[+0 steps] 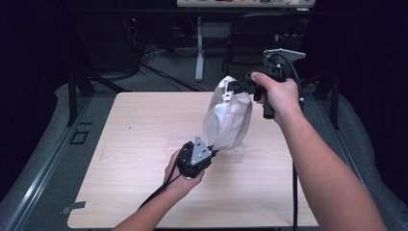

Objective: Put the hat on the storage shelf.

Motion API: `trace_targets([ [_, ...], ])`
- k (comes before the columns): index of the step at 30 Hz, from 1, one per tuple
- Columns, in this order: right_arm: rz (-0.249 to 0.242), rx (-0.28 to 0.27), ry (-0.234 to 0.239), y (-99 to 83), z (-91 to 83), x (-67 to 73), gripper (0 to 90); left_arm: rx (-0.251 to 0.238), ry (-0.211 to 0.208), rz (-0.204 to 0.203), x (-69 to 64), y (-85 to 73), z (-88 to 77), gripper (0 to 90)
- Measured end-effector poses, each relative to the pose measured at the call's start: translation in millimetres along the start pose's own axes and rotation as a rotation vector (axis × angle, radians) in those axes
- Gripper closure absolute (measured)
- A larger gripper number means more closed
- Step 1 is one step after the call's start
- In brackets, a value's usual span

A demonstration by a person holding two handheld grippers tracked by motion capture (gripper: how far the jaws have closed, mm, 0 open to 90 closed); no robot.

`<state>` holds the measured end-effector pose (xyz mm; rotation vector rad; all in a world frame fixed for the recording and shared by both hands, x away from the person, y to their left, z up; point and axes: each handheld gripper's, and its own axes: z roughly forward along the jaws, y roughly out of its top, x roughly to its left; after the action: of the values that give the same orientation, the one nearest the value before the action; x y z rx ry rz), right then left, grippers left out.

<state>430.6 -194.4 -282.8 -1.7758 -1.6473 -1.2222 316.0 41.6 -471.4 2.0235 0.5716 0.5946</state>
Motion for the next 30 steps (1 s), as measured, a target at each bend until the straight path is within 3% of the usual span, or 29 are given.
trace_targets([
  [5,-0.008,-0.006,0.0,0.0,3.5,1.7,82.0,-0.019,-0.058,-0.087,15.0,-5.3,-1.2,84.0],
  [8,-0.015,-0.006,-0.009,-0.2,8.1,2.5,82.1,-0.013,-0.072,-0.105,21.0,-8.5,1.0,84.1],
  [12,-0.013,-0.006,-0.012,0.4,12.8,2.9,82.1,-0.041,-0.134,-0.123,25.9,-11.3,0.6,85.1],
  [16,-0.015,-0.017,0.008,1.4,15.2,3.7,82.1,-0.052,-0.132,-0.115,27.5,-12.5,1.7,85.8],
  [20,-0.019,-0.029,0.023,1.2,20.9,4.1,82.0,-0.08,-0.163,-0.137,33.8,-14.5,2.8,86.0],
  [26,-0.031,-0.027,0.035,1.1,31.3,2.9,81.9,-0.128,-0.199,-0.212,49.6,-21.2,5.7,86.2],
  [30,-0.037,-0.028,0.037,2.0,37.8,2.8,82.0,-0.142,-0.222,-0.237,59.8,-25.4,8.1,86.2],
])
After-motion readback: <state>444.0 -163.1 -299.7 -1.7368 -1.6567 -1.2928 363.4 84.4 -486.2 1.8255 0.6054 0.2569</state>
